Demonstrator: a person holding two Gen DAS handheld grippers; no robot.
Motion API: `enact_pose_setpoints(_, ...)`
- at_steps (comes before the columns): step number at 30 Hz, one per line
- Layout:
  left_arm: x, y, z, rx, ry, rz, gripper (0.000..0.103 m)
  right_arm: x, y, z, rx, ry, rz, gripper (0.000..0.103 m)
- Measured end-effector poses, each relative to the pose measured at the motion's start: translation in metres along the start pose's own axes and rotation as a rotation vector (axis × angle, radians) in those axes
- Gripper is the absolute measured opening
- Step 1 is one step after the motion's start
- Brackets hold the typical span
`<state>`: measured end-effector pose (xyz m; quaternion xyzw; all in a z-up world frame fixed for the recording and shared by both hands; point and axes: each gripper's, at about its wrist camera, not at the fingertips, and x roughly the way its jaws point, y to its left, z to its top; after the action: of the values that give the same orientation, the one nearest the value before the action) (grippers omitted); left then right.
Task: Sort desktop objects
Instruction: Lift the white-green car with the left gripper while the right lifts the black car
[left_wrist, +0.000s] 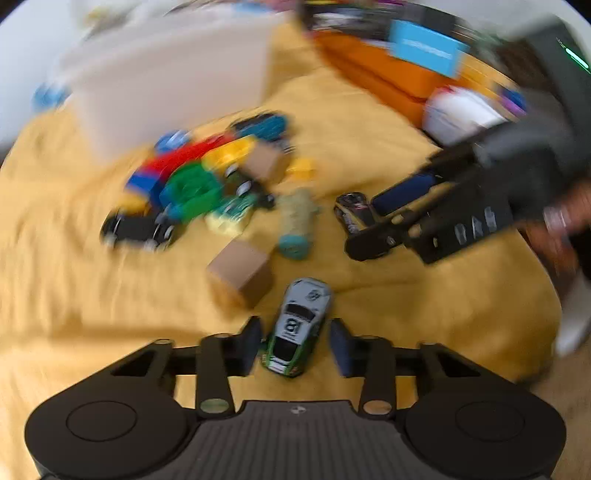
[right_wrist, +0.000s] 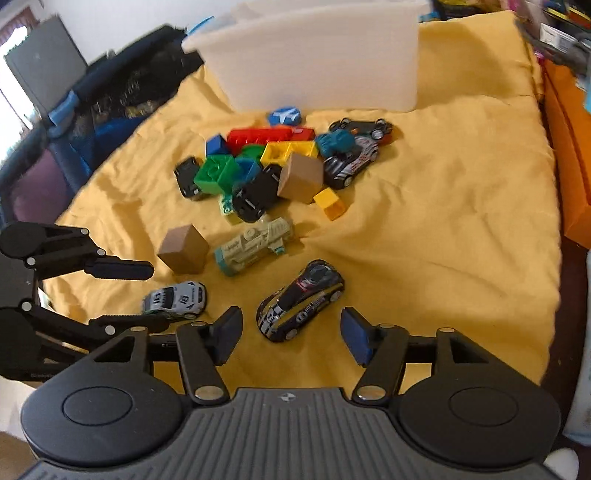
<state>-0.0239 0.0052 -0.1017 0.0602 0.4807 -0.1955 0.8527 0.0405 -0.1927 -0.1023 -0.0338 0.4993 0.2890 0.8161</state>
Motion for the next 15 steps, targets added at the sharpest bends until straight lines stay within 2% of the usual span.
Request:
enact_pose_setpoints(2,-0.001,0.005,0.0,-0.128,-0.011,-0.006,0.036,0.008,0.007,0.004,-0.041,-0.018,-0.008,0.061)
enact_pose_setpoints(3,-0.002,0.008,0.0,-0.2,-0.011,-0.007,0.035,0.011,0.013,0.005,-0.083,-0.028,-0.034,0.052)
enact_pose_setpoints(4,-0.003,0.011,0.0,-0.303,-0.009,-0.01,0.035,0.015,0.021,0.006,-0.164,-0.032,-0.08,0.046)
enact_pose_setpoints(6,-0.003,0.012,-0.003,-0.42,-0.009,-0.026,0.035,0.016,0.033,0.004,-0.319,-0.033,-0.121,0.04)
enact_pose_setpoints(7,-0.002,0.009,-0.003,-0.434,-0.014,-0.027,0.035,0.015,0.037,0.001,-0.397,-0.027,-0.117,0.039)
enact_pose_setpoints(10,-0.002,0.0,-0.003,-0.36,-0.035,-0.004,0.036,0.01,0.041,-0.007,-0.574,-0.014,-0.082,0.039)
enact_pose_setpoints(11,-0.003,-0.001,-0.003,-0.347,-0.042,0.002,0.041,0.011,0.041,-0.007,-0.591,-0.004,-0.086,0.039)
enact_pose_setpoints(13,-0.005,-0.005,-0.001,-0.303,-0.056,0.029,0.048,0.008,0.035,-0.007,-0.542,-0.003,-0.081,0.042)
enact_pose_setpoints(15,-0.002,-0.008,0.001,-0.271,-0.049,0.021,0.048,0.005,0.032,-0.006,-0.455,-0.017,-0.089,0.06)
